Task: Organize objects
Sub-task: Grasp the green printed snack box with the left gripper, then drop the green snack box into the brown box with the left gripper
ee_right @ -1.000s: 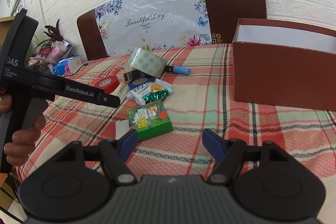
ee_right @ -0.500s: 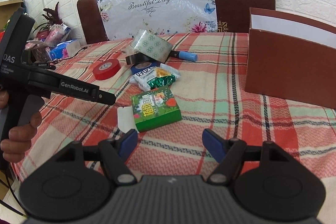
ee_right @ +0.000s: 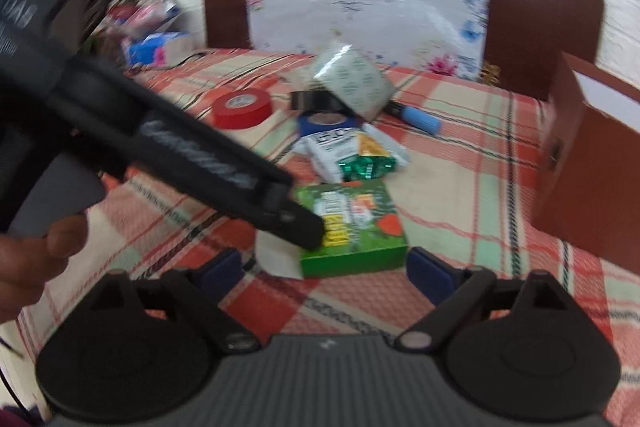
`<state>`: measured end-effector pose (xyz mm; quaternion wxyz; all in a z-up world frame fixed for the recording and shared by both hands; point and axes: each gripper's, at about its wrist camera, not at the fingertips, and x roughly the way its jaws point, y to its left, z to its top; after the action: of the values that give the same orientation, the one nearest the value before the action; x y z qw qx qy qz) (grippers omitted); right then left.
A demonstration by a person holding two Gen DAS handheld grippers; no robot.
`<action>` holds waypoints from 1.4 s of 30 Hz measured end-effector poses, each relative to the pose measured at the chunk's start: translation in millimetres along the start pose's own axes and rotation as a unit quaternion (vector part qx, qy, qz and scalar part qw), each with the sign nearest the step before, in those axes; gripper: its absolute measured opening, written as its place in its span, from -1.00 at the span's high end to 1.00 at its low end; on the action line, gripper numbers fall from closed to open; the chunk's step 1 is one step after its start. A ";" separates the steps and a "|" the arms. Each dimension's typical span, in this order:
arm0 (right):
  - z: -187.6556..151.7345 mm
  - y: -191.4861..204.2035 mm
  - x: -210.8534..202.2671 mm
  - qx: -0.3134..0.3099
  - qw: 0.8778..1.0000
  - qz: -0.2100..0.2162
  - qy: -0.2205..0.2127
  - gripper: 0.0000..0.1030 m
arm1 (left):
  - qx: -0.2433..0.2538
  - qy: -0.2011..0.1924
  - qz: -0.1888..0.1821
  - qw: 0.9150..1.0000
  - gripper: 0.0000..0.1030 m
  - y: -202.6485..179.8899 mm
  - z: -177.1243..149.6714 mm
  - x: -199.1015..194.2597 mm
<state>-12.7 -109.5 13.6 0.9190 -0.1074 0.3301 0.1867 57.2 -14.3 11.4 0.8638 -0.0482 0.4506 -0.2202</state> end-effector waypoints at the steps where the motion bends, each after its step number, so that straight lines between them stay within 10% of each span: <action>1: 0.0 3.4 6.2 -0.010 1.000 -0.007 0.005 -0.77 | 0.003 0.004 -0.008 1.000 -0.02 -3.8 1.6 1.5; 3: 1.2 -1.6 10.4 0.013 1.000 0.004 0.002 -0.51 | 0.010 0.008 0.005 1.000 0.09 -11.9 4.6 3.2; 5: 3.4 -12.3 4.1 0.039 0.999 -0.024 -0.003 0.23 | 0.024 -0.003 0.015 1.000 0.24 -16.2 9.5 -2.4; 10: -0.8 -36.0 -25.7 0.070 0.996 -0.046 -0.040 0.55 | 0.044 -0.035 -0.013 0.998 0.38 -42.3 31.8 -24.2; 24: 27.4 -138.9 -95.9 0.166 0.957 -0.169 -0.170 0.23 | 0.183 -0.103 -0.057 0.976 0.10 -175.1 107.4 -20.8; 27: 21.3 -164.0 -86.9 0.199 0.948 -0.204 -0.145 0.04 | 0.200 -0.102 -0.004 0.974 0.11 -186.9 105.7 9.7; 33: -8.5 -154.0 -110.6 0.219 0.939 -0.194 -0.180 0.04 | 0.169 -0.142 -0.026 0.975 0.10 -131.4 83.0 -19.5; 42: 11.0 -65.2 -35.0 0.114 0.989 -0.017 -0.087 -0.16 | 0.001 -0.060 0.110 0.992 0.10 34.7 35.2 -24.9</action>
<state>-4.4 -174.7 49.4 0.9537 0.0093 0.2659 0.1404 84.7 23.4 41.3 0.9083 -0.0106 0.4003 -0.1210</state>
